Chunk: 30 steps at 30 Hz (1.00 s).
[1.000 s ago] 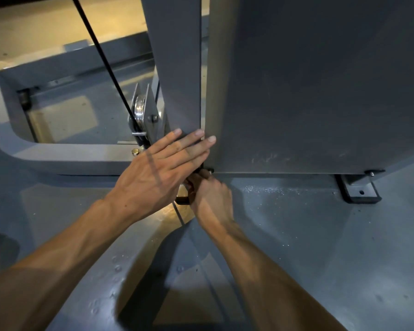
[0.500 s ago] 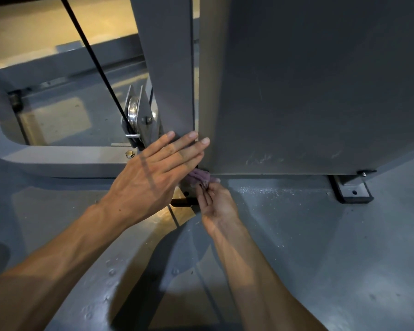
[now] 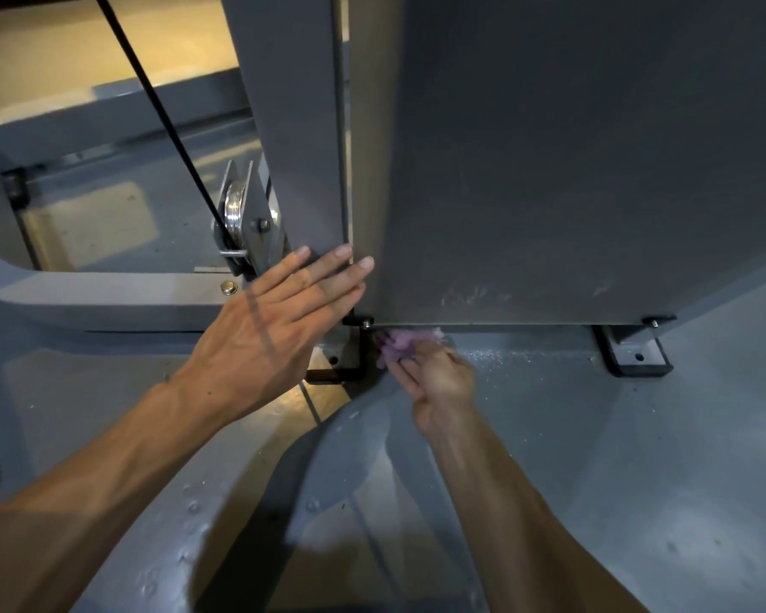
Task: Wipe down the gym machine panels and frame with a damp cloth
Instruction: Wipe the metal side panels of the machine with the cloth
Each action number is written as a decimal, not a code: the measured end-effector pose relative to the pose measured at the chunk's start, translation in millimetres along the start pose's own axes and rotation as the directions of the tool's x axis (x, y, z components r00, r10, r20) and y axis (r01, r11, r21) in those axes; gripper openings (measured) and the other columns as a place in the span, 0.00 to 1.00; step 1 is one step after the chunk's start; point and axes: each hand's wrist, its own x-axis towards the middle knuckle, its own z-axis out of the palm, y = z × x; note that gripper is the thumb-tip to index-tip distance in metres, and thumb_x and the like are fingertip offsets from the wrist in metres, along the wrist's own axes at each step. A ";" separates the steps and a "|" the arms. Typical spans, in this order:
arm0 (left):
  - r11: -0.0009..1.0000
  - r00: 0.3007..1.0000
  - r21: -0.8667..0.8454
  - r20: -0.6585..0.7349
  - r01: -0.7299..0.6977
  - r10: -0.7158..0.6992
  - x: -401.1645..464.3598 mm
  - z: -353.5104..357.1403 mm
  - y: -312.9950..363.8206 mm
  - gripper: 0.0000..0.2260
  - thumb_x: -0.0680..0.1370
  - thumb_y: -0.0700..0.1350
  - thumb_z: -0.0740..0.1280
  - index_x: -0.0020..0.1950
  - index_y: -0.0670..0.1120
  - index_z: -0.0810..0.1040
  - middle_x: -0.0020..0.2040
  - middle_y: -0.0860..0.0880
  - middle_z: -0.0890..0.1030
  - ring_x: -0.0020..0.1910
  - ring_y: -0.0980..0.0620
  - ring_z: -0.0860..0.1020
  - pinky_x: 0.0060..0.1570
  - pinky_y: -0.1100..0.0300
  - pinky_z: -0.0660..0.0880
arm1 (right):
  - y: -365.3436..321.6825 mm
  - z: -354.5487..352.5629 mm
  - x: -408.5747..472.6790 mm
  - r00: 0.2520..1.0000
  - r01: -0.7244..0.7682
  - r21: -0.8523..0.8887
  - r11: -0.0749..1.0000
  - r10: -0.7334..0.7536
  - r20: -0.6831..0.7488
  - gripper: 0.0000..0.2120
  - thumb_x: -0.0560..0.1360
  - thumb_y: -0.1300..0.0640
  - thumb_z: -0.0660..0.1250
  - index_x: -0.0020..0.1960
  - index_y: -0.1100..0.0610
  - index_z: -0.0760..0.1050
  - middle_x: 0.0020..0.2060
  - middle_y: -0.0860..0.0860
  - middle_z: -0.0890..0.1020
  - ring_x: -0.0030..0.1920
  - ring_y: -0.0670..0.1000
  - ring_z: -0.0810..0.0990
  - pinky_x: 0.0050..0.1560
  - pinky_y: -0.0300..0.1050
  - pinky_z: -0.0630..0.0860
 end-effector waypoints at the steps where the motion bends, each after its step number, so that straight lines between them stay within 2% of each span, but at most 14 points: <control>1: 1.000 1.000 -0.007 -0.001 -0.001 0.001 0.1 0.3 0.1 0.30 0.76 0.30 0.59 0.79 0.41 0.67 0.82 0.45 0.63 0.82 0.47 0.60 0.82 0.46 0.55 | -4.7 4.0 1.6 1.000 -0.004 -0.025 1.000 0.005 0.014 0.05 0.79 0.71 0.65 0.52 0.69 0.79 0.47 0.64 0.85 0.38 0.55 0.85 0.35 0.43 0.83; 3: 1.000 1.000 -0.020 -0.002 -0.003 0.003 0.1 0.7 -0.5 0.30 0.75 0.29 0.59 0.78 0.41 0.68 0.82 0.45 0.63 0.82 0.46 0.60 0.81 0.45 0.56 | -12.3 12.0 -0.5 0.999 0.000 -0.098 0.995 0.004 0.038 0.07 0.80 0.69 0.66 0.45 0.66 0.80 0.41 0.59 0.85 0.37 0.52 0.85 0.33 0.42 0.82; 6: 1.000 1.000 -0.025 0.001 0.007 -0.007 -0.1 -0.8 -0.1 0.30 0.75 0.29 0.60 0.78 0.41 0.69 0.82 0.46 0.64 0.82 0.46 0.61 0.81 0.44 0.57 | -18.2 9.9 0.4 0.995 0.091 -0.126 0.988 -0.086 0.046 0.12 0.84 0.65 0.62 0.44 0.66 0.79 0.35 0.56 0.86 0.34 0.51 0.86 0.33 0.41 0.82; 8: 0.999 1.000 -0.031 0.001 0.018 -0.018 0.6 -1.3 1.8 0.29 0.76 0.29 0.59 0.77 0.40 0.70 0.81 0.45 0.65 0.82 0.46 0.62 0.80 0.44 0.59 | -20.4 1.4 0.5 0.986 0.166 -0.102 0.981 -0.165 0.021 0.14 0.85 0.64 0.59 0.45 0.69 0.78 0.36 0.60 0.86 0.36 0.56 0.87 0.37 0.44 0.83; 10: 0.999 1.000 -0.041 0.002 0.026 -0.026 1.3 -1.3 3.8 0.28 0.76 0.29 0.58 0.77 0.40 0.72 0.81 0.45 0.65 0.81 0.45 0.62 0.80 0.43 0.60 | -22.5 -2.7 2.6 0.979 0.205 -0.060 0.977 -0.205 0.008 0.13 0.84 0.65 0.58 0.50 0.74 0.77 0.41 0.68 0.85 0.41 0.64 0.87 0.46 0.54 0.85; 12: 0.998 1.000 -0.052 -0.003 0.028 -0.029 2.1 -0.1 5.6 0.27 0.77 0.29 0.57 0.76 0.40 0.72 0.81 0.45 0.66 0.81 0.45 0.62 0.80 0.43 0.60 | -28.6 -0.1 -0.6 0.982 0.190 -0.038 0.981 -0.190 -0.012 0.11 0.84 0.66 0.58 0.50 0.71 0.76 0.43 0.71 0.84 0.42 0.65 0.87 0.49 0.60 0.85; 14: 0.998 0.999 -0.050 -0.004 0.034 -0.035 0.5 1.0 6.2 0.28 0.76 0.29 0.58 0.76 0.40 0.72 0.81 0.45 0.65 0.81 0.45 0.62 0.80 0.43 0.60 | -34.9 1.5 -4.9 0.980 0.197 -0.056 0.979 -0.196 0.015 0.10 0.83 0.68 0.58 0.47 0.68 0.76 0.41 0.70 0.84 0.41 0.65 0.86 0.48 0.59 0.85; 16: 0.998 0.999 -0.051 -0.008 0.039 -0.039 0.5 1.4 6.3 0.28 0.76 0.29 0.59 0.76 0.40 0.72 0.81 0.45 0.66 0.81 0.45 0.62 0.79 0.42 0.61 | -42.3 -1.6 -10.5 0.964 0.267 -0.060 0.962 -0.266 0.014 0.06 0.82 0.69 0.61 0.48 0.66 0.75 0.43 0.67 0.85 0.43 0.65 0.86 0.47 0.56 0.86; 18: 0.997 0.999 -0.060 -0.012 0.041 -0.042 1.1 2.4 6.9 0.28 0.76 0.29 0.58 0.76 0.39 0.73 0.80 0.45 0.67 0.81 0.45 0.63 0.78 0.41 0.63 | -47.7 -5.1 -14.5 0.928 0.371 -0.066 0.926 -0.372 -0.010 0.05 0.82 0.67 0.64 0.47 0.62 0.73 0.42 0.61 0.84 0.41 0.58 0.86 0.42 0.49 0.85; 19: 0.997 0.999 -0.059 -0.015 0.045 -0.046 1.6 3.1 7.2 0.27 0.76 0.29 0.57 0.76 0.39 0.73 0.80 0.45 0.67 0.81 0.44 0.63 0.78 0.40 0.64 | -48.3 -5.0 -14.8 0.909 0.413 -0.097 0.905 -0.417 -0.017 0.06 0.81 0.66 0.65 0.46 0.60 0.73 0.40 0.58 0.82 0.39 0.54 0.84 0.41 0.49 0.85; 22: 0.996 0.998 -0.066 -0.016 0.059 -0.060 2.0 5.6 9.9 0.27 0.76 0.29 0.57 0.76 0.39 0.72 0.80 0.44 0.67 0.81 0.44 0.63 0.77 0.39 0.64 | -46.7 -3.2 -7.8 0.890 0.426 -0.245 0.871 -0.452 -0.059 0.09 0.78 0.63 0.69 0.41 0.57 0.73 0.36 0.55 0.79 0.37 0.53 0.79 0.46 0.66 0.83; 23: 0.996 0.998 -0.069 -0.017 0.065 -0.066 2.2 6.2 10.9 0.27 0.77 0.29 0.56 0.76 0.39 0.72 0.80 0.44 0.67 0.81 0.44 0.62 0.77 0.39 0.64 | -46.8 -2.2 -6.7 0.905 0.391 -0.250 0.886 -0.420 -0.072 0.10 0.77 0.64 0.69 0.40 0.57 0.73 0.36 0.56 0.80 0.37 0.54 0.79 0.48 0.67 0.82; 27: 0.996 0.998 -0.056 -0.004 0.068 -0.069 0.3 5.8 12.3 0.27 0.77 0.31 0.55 0.77 0.39 0.71 0.81 0.44 0.66 0.82 0.45 0.61 0.78 0.40 0.63 | -47.6 -1.8 -6.1 0.970 0.238 -0.191 0.952 -0.244 -0.011 0.02 0.77 0.71 0.66 0.45 0.68 0.76 0.41 0.64 0.85 0.47 0.67 0.86 0.49 0.63 0.84; 30: 0.996 0.997 -0.046 0.011 0.073 -0.072 1.7 2.6 13.5 0.27 0.77 0.32 0.53 0.77 0.39 0.70 0.81 0.45 0.65 0.82 0.45 0.61 0.78 0.41 0.62 | -51.1 -2.1 -9.8 0.951 0.307 -0.115 0.945 -0.308 0.005 0.03 0.79 0.70 0.66 0.47 0.66 0.75 0.40 0.62 0.84 0.41 0.59 0.87 0.41 0.48 0.85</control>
